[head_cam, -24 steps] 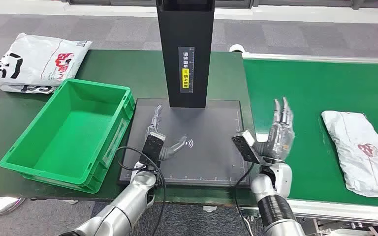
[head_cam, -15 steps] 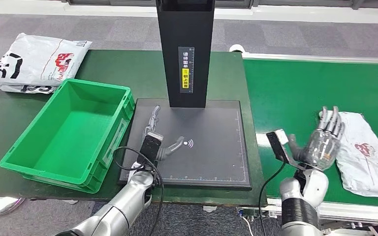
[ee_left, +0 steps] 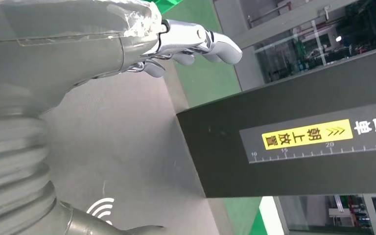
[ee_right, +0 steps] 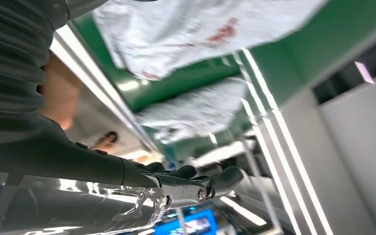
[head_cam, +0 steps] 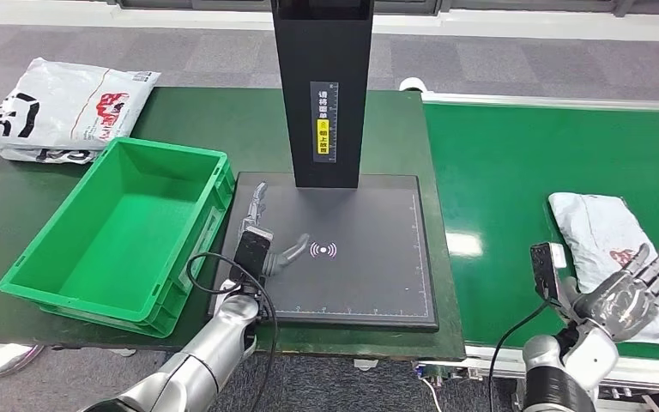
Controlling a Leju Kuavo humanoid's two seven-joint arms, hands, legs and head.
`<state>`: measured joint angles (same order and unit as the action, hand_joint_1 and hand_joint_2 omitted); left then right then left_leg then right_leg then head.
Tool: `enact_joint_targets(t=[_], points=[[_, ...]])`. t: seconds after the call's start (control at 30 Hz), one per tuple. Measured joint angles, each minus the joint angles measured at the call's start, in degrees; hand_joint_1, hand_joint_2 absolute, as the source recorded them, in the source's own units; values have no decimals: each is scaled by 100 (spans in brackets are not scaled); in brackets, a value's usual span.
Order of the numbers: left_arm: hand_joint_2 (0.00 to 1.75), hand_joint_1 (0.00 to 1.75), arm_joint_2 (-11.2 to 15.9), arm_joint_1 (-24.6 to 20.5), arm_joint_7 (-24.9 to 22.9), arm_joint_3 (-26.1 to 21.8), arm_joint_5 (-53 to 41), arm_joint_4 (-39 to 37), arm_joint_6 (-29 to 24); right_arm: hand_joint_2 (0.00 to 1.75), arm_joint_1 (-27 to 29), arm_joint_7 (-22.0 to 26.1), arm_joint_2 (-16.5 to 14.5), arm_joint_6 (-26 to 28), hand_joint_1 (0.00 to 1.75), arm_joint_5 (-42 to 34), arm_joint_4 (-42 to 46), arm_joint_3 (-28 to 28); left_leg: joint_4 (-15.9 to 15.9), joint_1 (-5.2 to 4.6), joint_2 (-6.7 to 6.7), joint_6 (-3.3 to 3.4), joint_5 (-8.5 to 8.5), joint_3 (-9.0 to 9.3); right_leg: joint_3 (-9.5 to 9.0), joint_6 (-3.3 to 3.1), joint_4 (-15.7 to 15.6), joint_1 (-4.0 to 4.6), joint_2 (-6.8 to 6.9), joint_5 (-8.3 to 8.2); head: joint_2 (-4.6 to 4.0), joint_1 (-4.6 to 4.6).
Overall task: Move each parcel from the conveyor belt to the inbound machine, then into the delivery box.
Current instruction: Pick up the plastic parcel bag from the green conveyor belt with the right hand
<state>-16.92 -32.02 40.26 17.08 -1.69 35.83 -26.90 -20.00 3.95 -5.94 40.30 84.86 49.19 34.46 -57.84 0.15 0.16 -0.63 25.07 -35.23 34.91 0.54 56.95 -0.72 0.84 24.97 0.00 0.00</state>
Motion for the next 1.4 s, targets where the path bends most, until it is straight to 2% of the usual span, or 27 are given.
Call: enact_joint_targets(t=[0.07, 0.27, 0.47, 0.6, 0.87, 1.4], points=[[175, 0, 8, -21, 0, -1, -3, -3, 26, 175, -3, -372, 108, 0, 0, 38, -257, 0, 0, 0, -2, 0, 0, 0, -2, 0, 0, 0, 2, 0, 0, 1], [175, 0, 29, -94, 0, -1, -92, -20, 38, 175, -122, -1101, 460, -2, 0, 49, -1204, -27, 0, -1, -2, 0, 0, 0, -3, 0, 0, -1, 2, 0, 0, 1], [175, 0, 40, -176, 0, -1, -104, -100, 82, 175, -316, -1595, 752, -35, 0, 161, -2126, -120, 0, 0, -1, 0, 0, 0, -3, 0, 0, 0, 2, 0, 0, 0], [175, 0, 37, -249, 0, -1, -105, -237, 109, 175, -443, -2010, 893, -269, 0, 320, -2569, -186, 0, 0, -1, 0, 0, 0, -3, 0, 1, 0, 2, 0, 0, 2], [175, 0, 21, -280, 0, -1, -124, -384, 110, 175, -621, -2159, 1035, -400, 0, 357, -2919, -259, -1, -1, 0, 1, 0, 4, -7, 1, 0, -1, 1, 0, 0, 1], [175, 0, 15, -289, 0, -1, -120, -467, 110, 175, -715, -2205, 1140, -480, 0, 391, -3078, -351, -1, -1, -2, 1, -1, 12, -18, 1, -1, -1, 2, -1, 0, 2]])
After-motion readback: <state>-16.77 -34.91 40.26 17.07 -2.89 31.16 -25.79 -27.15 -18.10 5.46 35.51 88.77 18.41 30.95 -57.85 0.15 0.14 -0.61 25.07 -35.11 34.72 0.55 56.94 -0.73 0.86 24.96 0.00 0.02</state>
